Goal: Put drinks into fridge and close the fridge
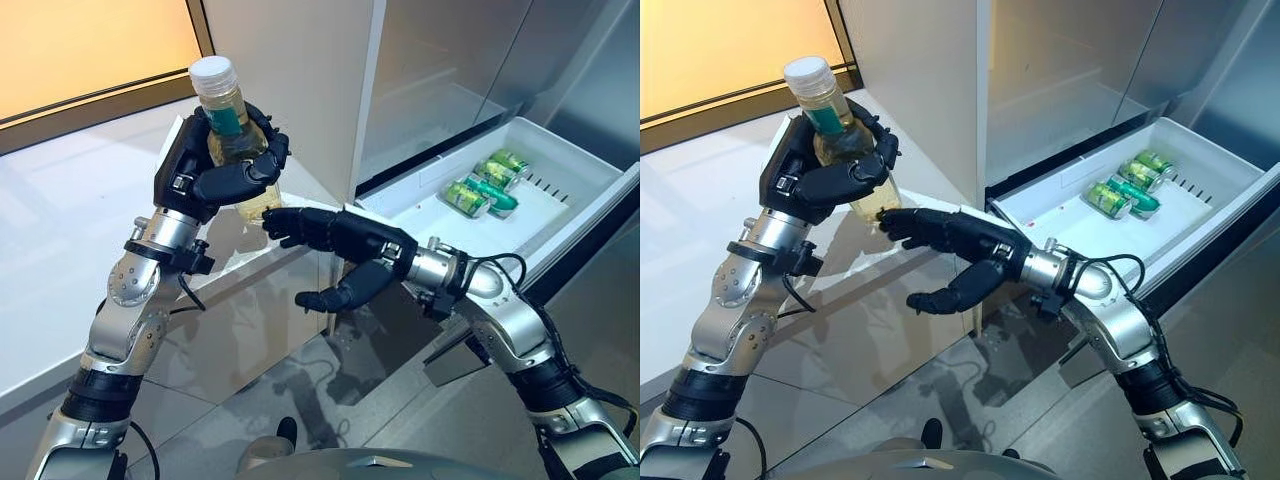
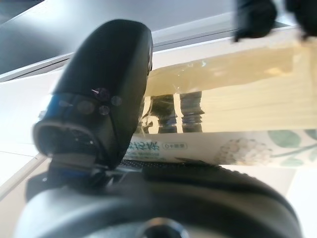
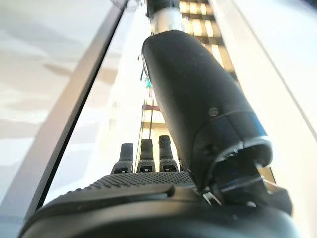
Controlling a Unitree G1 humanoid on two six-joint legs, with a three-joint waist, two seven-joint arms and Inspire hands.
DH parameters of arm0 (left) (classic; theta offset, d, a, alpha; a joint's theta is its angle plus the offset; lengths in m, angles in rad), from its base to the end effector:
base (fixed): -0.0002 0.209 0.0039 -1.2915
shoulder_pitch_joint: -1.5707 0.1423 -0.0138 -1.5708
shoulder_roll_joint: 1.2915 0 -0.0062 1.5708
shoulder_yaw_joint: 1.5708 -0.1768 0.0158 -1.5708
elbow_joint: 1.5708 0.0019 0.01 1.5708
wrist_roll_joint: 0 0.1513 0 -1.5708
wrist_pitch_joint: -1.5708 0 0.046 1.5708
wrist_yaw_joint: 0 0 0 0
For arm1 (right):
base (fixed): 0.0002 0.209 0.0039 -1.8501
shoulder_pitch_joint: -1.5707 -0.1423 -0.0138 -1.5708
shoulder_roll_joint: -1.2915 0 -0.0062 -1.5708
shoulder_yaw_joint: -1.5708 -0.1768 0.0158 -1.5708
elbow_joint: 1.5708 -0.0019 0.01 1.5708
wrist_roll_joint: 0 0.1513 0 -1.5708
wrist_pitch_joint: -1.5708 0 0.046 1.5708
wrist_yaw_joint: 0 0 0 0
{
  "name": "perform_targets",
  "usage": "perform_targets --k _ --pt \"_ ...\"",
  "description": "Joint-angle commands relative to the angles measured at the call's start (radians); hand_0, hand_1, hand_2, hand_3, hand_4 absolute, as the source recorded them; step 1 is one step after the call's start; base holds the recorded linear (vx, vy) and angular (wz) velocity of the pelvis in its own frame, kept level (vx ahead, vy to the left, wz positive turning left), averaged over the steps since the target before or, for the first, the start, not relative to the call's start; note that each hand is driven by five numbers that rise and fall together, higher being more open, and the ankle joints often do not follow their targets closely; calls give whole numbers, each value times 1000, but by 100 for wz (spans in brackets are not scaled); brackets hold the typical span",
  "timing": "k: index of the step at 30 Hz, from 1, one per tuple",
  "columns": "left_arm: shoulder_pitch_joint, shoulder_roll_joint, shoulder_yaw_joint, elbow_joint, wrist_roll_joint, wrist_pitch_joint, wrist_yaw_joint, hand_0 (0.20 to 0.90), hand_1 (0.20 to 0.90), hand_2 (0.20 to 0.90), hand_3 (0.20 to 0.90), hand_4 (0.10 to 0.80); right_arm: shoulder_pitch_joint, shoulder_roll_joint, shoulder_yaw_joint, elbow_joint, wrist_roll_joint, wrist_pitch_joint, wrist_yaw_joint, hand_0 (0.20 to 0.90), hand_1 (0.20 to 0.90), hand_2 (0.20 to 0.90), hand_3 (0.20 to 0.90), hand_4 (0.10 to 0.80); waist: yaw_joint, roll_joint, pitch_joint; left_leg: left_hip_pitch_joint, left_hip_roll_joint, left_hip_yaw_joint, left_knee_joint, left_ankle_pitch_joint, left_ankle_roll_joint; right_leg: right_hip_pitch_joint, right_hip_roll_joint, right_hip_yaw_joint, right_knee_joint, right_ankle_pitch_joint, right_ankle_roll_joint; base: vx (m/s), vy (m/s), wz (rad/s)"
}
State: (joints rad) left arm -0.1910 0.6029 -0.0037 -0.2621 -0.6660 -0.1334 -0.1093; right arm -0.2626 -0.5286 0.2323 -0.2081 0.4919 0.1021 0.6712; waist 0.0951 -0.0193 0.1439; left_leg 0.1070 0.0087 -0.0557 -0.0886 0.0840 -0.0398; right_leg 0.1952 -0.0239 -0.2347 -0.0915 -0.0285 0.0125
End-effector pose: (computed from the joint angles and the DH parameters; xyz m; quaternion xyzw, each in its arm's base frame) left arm 0.2330 0.2123 0.1737 -0.0199 -0.2596 -0.1578 0.9525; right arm 0.2467 -0.1629 0.1408 -0.0670 -0.0913 0.4946 0.8617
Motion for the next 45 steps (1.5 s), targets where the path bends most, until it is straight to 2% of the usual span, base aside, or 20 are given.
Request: perform_targets --k 1,5,8,26,37,45 --pt "-84 70 158 -104 21 -225 13 300 300 300 200 100 10 -1 -74 -101 100 -45 -59 900 900 900 900 800 -27 -10 -120 25 -78 -20 1 -88 56 -58 -25 78 27 56 61 0 0 0" --pt "-73 104 179 -101 24 -245 13 300 300 300 200 100 41 -15 -104 -92 126 -29 -95 900 900 900 900 800 -34 -8 -117 24 -76 -16 1 -89 55 -59 -25 80 23 57 61 0 0 0" --pt "-73 103 174 -105 -7 -240 -17 300 300 300 200 100 36 -8 -107 -75 141 -30 -112 900 900 900 900 800 -35 -7 -115 25 -75 -15 1 -91 55 -58 -25 80 22 57 60 0 0 0" --pt "-148 52 5 -116 -77 -142 -114 300 300 300 200 100 -135 16 21 -15 185 43 -196 900 900 900 900 800 -26 -8 -110 34 -76 -20 1 -92 56 -48 -25 74 18 58 56 0 0 0" --pt "-190 26 -76 -114 -93 -103 -150 300 300 300 200 100 -224 73 108 35 212 80 -244 900 900 900 900 800 -13 -9 -113 35 -78 -24 1 -93 59 -44 -25 70 16 57 53 0 0 0" --pt "-213 18 -103 -110 -102 -87 -164 300 300 300 200 100 -267 106 137 61 247 80 -286 900 900 900 900 800 -7 -8 -114 37 -77 -23 1 -93 60 -42 -26 69 16 56 50 0 0 0"
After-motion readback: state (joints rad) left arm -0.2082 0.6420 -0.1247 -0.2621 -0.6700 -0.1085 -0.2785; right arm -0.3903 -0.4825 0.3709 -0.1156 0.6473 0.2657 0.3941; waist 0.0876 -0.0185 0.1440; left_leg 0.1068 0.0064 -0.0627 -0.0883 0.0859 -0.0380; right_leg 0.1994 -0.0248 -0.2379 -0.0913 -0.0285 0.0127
